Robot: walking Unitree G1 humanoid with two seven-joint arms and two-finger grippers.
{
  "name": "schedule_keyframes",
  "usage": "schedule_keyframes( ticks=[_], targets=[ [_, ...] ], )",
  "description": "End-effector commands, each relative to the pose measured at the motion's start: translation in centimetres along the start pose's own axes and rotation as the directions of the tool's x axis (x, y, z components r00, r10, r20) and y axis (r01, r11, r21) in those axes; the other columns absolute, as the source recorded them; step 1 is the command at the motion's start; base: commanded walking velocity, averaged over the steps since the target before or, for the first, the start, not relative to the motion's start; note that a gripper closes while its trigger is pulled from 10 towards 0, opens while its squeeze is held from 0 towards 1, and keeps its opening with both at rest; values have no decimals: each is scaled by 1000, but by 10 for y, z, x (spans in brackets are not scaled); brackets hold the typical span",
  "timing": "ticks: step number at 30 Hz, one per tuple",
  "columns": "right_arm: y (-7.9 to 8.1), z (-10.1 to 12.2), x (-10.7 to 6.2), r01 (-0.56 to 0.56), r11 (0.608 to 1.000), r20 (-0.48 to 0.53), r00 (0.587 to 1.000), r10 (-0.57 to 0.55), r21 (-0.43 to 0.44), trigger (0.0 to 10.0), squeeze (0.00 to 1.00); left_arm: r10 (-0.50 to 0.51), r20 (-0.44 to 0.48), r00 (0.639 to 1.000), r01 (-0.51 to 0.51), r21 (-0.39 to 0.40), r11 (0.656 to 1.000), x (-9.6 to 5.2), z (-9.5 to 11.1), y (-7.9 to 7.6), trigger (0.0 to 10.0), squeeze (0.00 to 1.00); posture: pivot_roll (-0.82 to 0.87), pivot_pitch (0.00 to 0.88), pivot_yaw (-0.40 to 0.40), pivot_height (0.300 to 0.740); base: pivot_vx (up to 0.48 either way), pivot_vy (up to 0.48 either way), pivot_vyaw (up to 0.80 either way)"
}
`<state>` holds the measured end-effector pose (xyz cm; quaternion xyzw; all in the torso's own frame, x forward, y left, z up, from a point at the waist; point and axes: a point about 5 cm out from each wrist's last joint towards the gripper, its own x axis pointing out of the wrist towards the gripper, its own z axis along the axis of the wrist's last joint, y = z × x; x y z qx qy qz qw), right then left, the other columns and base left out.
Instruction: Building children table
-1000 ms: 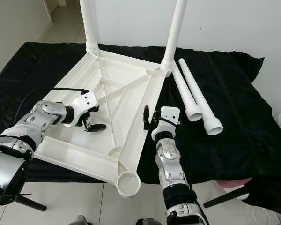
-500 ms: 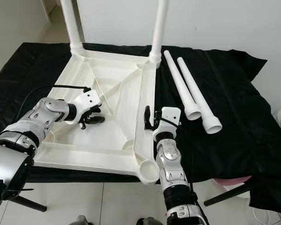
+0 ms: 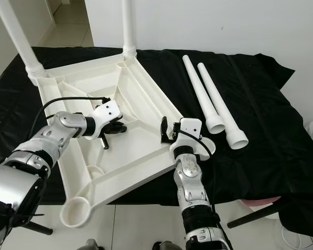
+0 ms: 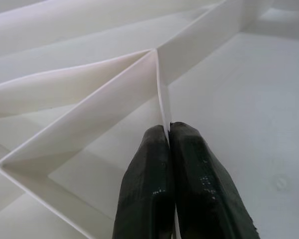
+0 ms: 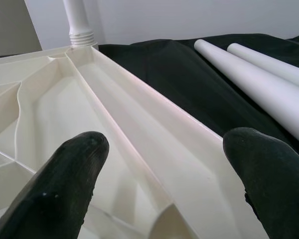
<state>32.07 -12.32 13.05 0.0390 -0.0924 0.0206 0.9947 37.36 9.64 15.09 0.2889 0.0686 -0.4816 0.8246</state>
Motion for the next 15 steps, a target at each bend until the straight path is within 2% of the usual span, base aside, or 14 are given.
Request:
schedule_keyframes(
  ticks=[1, 2, 5, 6, 10, 11, 15],
  targets=[
    [1, -5, -3, 4, 1000, -22, 1000, -4, 7, 10000, 0, -23, 79, 997, 22, 23, 1000, 6, 8, -9, 10000, 0, 7, 78, -2, 740, 0, 0, 0],
    [1, -4, -2, -1, 1000, -16, 1000, 1, 12, 10000, 0, -29, 80, 996, 27, 24, 999, 6, 8, -10, 10000, 1000, 7, 76, -3, 740, 0, 0, 0],
    [2, -3, -2, -7, 1000, -8, 1000, 7, 17, 10000, 0, -34, 76, 997, 32, 30, 999, 5, 8, -9, 10000, 1000, 7, 73, -3, 740, 0, 0, 0],
    [3, -2, -2, -9, 1000, -3, 1000, 9, 20, 10000, 0, -30, 75, 997, 27, 41, 999, 4, 8, -8, 10000, 392, 7, 73, -3, 740, 0, 0, 0],
    [3, -1, -1, -11, 1000, 3, 1000, 10, 23, 10000, 0, -51, 65, 997, 44, 103, 994, 2, 8, -9, 10000, 392, 9, 69, -3, 740, 0, 0, 0],
    [3, 0, 0, -12, 1000, 10, 1000, 12, 26, 10000, 0, -62, 65, 996, 54, 121, 991, 0, 8, -8, 10000, 0, 8, 65, -3, 740, 0, 0, 0],
    [3, 7, 3, -15, 999, 41, 999, 14, 31, 10000, 0, -61, 114, 992, 48, 118, 992, -8, 16, -3, 10000, 0, 8, 56, -4, 740, 0, 0, 0]
  ],
)
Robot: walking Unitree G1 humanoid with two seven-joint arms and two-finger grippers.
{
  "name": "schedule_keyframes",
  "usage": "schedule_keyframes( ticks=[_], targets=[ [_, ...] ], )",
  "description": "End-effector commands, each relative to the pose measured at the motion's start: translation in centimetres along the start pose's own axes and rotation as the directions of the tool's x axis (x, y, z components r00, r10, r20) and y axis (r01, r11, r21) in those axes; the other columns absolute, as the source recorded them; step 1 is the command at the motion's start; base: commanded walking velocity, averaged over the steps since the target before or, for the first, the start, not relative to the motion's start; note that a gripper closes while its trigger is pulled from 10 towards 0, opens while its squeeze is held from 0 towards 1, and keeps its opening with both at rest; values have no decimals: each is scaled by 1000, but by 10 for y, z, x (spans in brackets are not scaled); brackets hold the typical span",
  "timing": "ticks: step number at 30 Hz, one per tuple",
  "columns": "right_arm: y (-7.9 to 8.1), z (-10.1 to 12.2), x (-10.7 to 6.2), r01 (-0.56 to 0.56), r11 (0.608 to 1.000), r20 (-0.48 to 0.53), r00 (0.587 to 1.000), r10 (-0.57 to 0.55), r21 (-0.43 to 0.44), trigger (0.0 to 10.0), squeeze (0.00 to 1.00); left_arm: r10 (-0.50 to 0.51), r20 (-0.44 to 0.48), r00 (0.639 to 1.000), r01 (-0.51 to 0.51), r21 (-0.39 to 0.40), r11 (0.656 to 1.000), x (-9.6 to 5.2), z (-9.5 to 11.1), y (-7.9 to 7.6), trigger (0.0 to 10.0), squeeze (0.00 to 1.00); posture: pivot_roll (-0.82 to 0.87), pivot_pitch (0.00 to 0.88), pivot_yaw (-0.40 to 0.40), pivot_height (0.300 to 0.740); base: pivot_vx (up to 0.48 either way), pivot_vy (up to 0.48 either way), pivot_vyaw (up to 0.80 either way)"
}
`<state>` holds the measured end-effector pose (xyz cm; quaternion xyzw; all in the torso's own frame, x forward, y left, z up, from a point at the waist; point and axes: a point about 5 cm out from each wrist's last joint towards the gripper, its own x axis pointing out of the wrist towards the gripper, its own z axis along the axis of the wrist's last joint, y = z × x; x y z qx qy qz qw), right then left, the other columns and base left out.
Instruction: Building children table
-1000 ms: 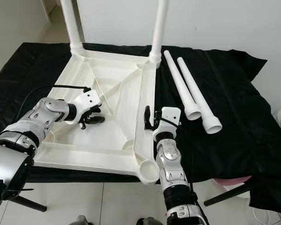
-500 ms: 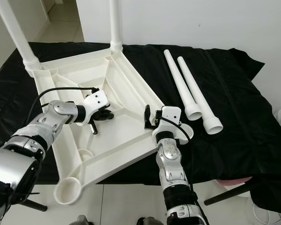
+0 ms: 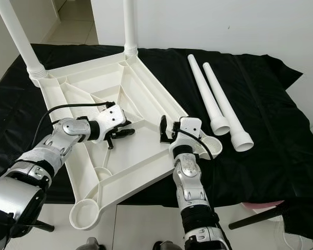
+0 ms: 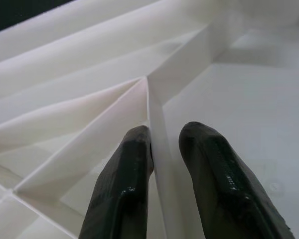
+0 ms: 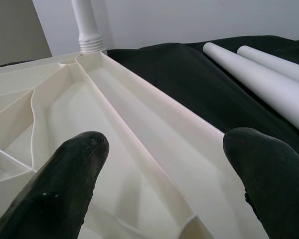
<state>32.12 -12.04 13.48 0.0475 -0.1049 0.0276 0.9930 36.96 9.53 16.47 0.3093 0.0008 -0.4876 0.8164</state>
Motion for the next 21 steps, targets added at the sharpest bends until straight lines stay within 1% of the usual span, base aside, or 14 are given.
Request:
schedule_keyframes(
  ticks=[1, 2, 3, 6, 7, 9, 10, 12, 13, 15, 17, 19, 20, 21],
  targets=[
    [0, 3, 2, -1, 1000, 16, 1000, 1, 14, 10000, 0, -78, 28, 997, 78, 8, 997, -1, 4, -4, 10000, 0, 8, 56, -4, 740, 0, 0, 0],
    [-2, 6, 4, 4, 1000, 32, 999, -5, 14, 10000, 0, -55, 63, 997, 55, 0, 998, -3, 9, -1, 10000, 0, 8, 55, -4, 740, 0, 0, 0],
    [-2, 6, 4, 4, 1000, 32, 999, -5, 14, 10000, 0, -55, 63, 997, 55, 0, 998, -3, 9, -1, 10000, 0, 8, 55, -4, 740, 0, 0, 0],
    [-7, 12, 8, 27, 1000, 58, 998, -27, 4, 10000, 0, -37, 131, 991, 45, -56, 997, -5, 20, 3, 10000, 0, 10, 45, -8, 740, 0, 0, 0],
    [-7, 12, 8, 27, 1000, 58, 998, -27, 4, 10000, 0, -37, 131, 991, 45, -56, 997, -5, 20, 3, 10000, 0, 10, 45, -8, 740, 0, 0, 0],
    [-10, 14, 9, 41, 999, 70, 997, -41, 4, 10000, 0, -25, 159, 987, 38, -78, 996, -6, 25, 4, 10000, 0, 12, 41, -13, 740, 0, 0, 0],
    [-11, 16, 10, 49, 999, 77, 996, -50, 4, 10000, 0, -17, 175, 984, 33, -90, 995, -7, 28, 5, 10000, 0, 12, 41, -13, 740, 0, 0, 0],
    [-16, 19, 11, 75, 997, 98, 992, -75, 1, 10000, 0, -5, 208, 978, 35, -139, 990, -7, 34, 6, 10000, 0, 19, 33, -19, 740, 0, 0, 0],
    [-16, 19, 11, 75, 997, 98, 992, -75, 1, 10000, 0, -5, 208, 978, 35, -139, 990, -7, 34, 6, 10000, 0, 19, 33, -19, 740, 0, 0, 0],
    [-18, 20, 12, 83, 997, 106, 991, -83, 1, 10000, 0, -3, 215, 977, 37, -152, 988, -8, 35, 6, 10000, 0, 19, 33, -19, 740, 0, 0, 0],
    [-26, 25, 14, 141, 990, 131, 982, -138, -10, 10000, 0, 11, 253, 967, 36, -181, 983, -5, 41, -3, 10000, 0, 19, 31, -20, 740, 0, 0, 0],
    [-26, 25, 14, 141, 990, 131, 982, -138, -10, 10000, 0, 11, 253, 967, 36, -181, 983, -5, 41, -3, 10000, 0, 19, 31, -20, 740, 0, 0, 0],
    [-30, 26, 14, 165, 986, 139, 977, -162, -13, 10000, 0, 29, 268, 963, 25, -199, 980, -3, 43, -8, 10000, 0, 20, 32, -21, 740, 0, 0, 0],
    [-30, 26, 14, 165, 986, 139, 977, -162, -13, 10000, 0, 29, 268, 963, 25, -199, 980, -3, 43, -8, 10000, 0, 20, 32, -21, 740, 0, 0, 0]
  ],
)
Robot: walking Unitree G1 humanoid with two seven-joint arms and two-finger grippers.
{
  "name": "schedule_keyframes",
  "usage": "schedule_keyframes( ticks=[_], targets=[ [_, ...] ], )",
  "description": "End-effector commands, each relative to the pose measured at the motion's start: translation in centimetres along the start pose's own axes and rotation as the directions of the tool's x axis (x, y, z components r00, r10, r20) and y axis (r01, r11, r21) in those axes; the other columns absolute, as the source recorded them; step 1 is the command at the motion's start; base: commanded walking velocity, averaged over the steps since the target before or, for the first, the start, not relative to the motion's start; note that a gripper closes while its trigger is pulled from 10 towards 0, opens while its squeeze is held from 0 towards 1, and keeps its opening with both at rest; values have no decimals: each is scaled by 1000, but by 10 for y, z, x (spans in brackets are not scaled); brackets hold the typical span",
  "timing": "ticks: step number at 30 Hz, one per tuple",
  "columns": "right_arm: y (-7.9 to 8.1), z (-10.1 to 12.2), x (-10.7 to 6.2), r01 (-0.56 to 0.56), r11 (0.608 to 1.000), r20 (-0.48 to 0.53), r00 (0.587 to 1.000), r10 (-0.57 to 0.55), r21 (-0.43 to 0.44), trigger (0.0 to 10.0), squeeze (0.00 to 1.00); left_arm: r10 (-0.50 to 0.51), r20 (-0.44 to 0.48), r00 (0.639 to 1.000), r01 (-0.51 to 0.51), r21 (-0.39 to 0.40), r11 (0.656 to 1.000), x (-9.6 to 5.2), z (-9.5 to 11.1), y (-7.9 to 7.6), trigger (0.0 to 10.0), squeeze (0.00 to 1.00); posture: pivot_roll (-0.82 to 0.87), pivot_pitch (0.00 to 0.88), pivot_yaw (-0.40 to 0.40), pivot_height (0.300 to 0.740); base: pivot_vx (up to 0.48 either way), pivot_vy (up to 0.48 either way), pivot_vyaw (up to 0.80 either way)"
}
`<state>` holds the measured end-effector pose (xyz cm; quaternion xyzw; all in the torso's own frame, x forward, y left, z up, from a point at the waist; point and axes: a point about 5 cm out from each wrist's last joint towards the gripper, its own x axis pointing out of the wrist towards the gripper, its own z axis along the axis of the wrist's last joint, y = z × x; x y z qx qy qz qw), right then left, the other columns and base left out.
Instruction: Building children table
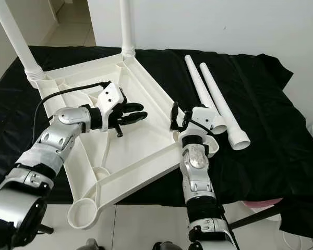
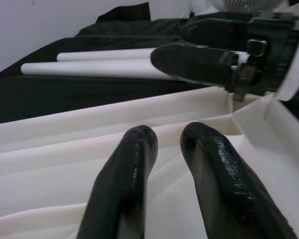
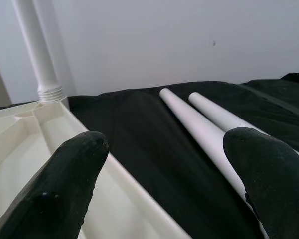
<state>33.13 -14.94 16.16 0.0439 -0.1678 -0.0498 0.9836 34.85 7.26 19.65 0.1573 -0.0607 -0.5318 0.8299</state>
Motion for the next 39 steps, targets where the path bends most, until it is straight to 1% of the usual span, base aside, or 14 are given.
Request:
schedule_keyframes(
  ticks=[1, 2, 3, 4, 7, 8, 9, 10, 13, 20, 24, 27, 30, 39],
  targets=[
    [-6, 1, 1, 39, 999, 11, 999, -39, 1, 10000, 0, 42, 11, 999, -41, -44, 998, 3, -1, -4, 10000, 1000, 18, 34, -18, 740, 0, 0, 0],
    [-10, 2, 0, 58, 998, 20, 998, -58, 5, 10000, 341, 54, -6, 999, -54, -56, 997, 5, -2, -10, 10000, 1000, 18, 36, -18, 740, 0, 0, 0],
    [-10, 2, 0, 58, 998, 20, 998, -58, 5, 10000, 341, 54, -6, 999, -54, -56, 997, 5, -2, -10, 10000, 1000, 18, 36, -18, 740, 0, 0, 0],
    [-12, 3, -1, 70, 998, 26, 997, -70, 8, 10000, 1000, 61, -23, 998, -62, -57, 996, 8, -4, -15, 10000, 1000, 19, 37, -17, 740, 0, 0, 0],
    [-14, 3, -1, 77, 997, 29, 997, -77, 9, 10000, 1000, 63, -35, 997, -65, -54, 996, 9, -5, -18, 10000, 1000, 18, 39, -17, 740, 0, 0, 0],
    [-16, 4, -2, 94, 996, 34, 995, -93, 0, 10000, 67, 63, -54, 997, -66, -46, 997, 11, -7, -23, 10000, 0, 20, 40, -19, 740, 0, 0, 0],
    [-16, 4, -2, 94, 996, 34, 995, -93, 0, 10000, 67, 63, -54, 997, -66, -46, 997, 11, -7, -23, 10000, 0, 20, 40, -19, 740, 0, 0, 0],
    [-19, 5, -3, 117, 993, 38, 992, -116, -6, 10000, 0, 57, -66, 996, -61, -63, 996, 15, -10, -30, 10000, 0, 24, 42, -24, 740, 0, 0, 0],
    [-29, 8, -8, 207, 978, 64, 977, -205, -36, 10000, 0, 30, -95, 995, -40, -101, 994, 24, -14, -51, 10000, 0, 28, 43, -29, 740, 0, 0, 0],
    [-31, 7, -12, 217, 975, 60, 975, -213, -57, 10000, 0, 18, -117, 993, -31, -106, 994, 28, -17, -62, 10000, 0, 29, 46, -33, 740, 0, 0, 0],
    [-27, 5, -18, 166, 985, 43, 985, -164, -54, 10000, 0, 16, -147, 989, -33, -111, 993, 30, -20, -72, 10000, 0, 30, 49, -37, 740, 0, 0, 0],
    [-30, 5, -28, -12, 1000, 6, 1000, 12, -21, 10000, 0, 32, -178, 984, -52, -110, 993, 32, -21, -77, 10000, 0, 30, 52, -41, 740, 0, 0, 0],
    [-38, 9, -30, -78, 997, 4, 997, 78, -26, 10000, 0, 42, -194, 980, -64, -109, 992, 32, -20, -77, 10000, 0, 24, 52, -37, 740, 0, 0, 0],
    [-59, 13, -25, -121, 990, -21, 993, 120, -68, 10000, 0, 109, -239, 965, -132, -82, 988, 38, -16, -78, 10000, 0, 15, 51, -27, 740, 0, 0, 0]
  ],
)
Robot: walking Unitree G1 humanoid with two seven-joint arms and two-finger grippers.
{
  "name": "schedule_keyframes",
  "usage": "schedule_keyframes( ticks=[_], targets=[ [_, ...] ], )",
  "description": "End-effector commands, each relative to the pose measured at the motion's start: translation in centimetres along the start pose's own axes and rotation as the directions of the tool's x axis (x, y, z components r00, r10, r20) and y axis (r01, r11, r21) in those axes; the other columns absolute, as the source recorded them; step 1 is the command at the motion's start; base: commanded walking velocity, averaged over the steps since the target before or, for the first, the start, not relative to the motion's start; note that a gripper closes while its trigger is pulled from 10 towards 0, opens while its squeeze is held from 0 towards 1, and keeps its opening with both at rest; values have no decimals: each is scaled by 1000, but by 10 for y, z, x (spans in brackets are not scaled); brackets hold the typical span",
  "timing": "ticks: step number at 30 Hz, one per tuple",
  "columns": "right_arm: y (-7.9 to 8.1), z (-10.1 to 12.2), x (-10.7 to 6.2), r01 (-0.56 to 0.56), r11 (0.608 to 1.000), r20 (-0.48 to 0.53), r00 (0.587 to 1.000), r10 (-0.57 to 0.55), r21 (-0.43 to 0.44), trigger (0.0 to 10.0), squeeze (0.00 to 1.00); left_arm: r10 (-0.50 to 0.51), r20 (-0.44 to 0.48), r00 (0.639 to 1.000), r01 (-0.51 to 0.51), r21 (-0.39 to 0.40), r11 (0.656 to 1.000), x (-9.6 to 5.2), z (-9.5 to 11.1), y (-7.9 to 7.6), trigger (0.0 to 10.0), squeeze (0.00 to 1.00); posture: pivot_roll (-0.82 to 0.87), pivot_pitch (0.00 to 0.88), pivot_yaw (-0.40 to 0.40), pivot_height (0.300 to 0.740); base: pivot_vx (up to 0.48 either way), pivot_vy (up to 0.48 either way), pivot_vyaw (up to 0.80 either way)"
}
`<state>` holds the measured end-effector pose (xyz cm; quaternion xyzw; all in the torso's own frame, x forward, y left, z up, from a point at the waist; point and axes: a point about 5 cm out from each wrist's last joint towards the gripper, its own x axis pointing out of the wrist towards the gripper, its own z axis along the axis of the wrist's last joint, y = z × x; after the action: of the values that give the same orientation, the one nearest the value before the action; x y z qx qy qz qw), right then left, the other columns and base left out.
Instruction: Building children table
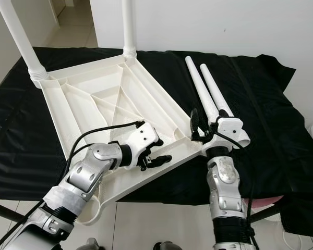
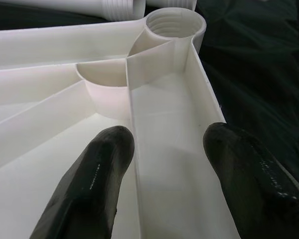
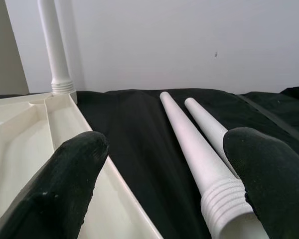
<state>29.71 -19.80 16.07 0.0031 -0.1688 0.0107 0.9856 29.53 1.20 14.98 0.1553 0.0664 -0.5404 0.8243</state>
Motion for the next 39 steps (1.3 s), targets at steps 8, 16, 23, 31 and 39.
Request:
schedule_keyframes(
  ticks=[8, 16, 23, 31, 39],
  targets=[
    [-17, 9, 8, -23, 1000, 9, 1000, 23, -16, 10000, 0, 257, -98, 961, -252, 63, 966, 5, -6, 6, 10000, 0, 15, 53, -24, 740, 0, 0, 0],
    [-16, 9, 7, -79, 997, -16, 997, 79, -5, 10000, 0, 315, -160, 936, -304, 86, 949, 2, -18, 10, 10000, 0, 14, 52, -24, 740, 0, 0, 0],
    [-12, 6, 5, -88, 996, -23, 996, 88, 7, 10000, 0, 352, -183, 918, -343, 78, 936, -5, -24, 14, 0, 0, 12, 49, -12, 740, 0, 0, 0],
    [-12, 3, 3, -91, 996, -39, 995, 92, 9, 10000, 0, 358, -191, 914, -338, 132, 932, -16, -25, 17, 0, 0, 16, 50, -8, 740, 0, 0, 0],
    [-11, 1, 2, -94, 996, -52, 994, 94, 13, 10000, 0, 325, -221, 920, -292, 168, 942, -36, -35, 15, 0, 0, 29, 54, -5, 740, 0, 0, 0]
  ],
)
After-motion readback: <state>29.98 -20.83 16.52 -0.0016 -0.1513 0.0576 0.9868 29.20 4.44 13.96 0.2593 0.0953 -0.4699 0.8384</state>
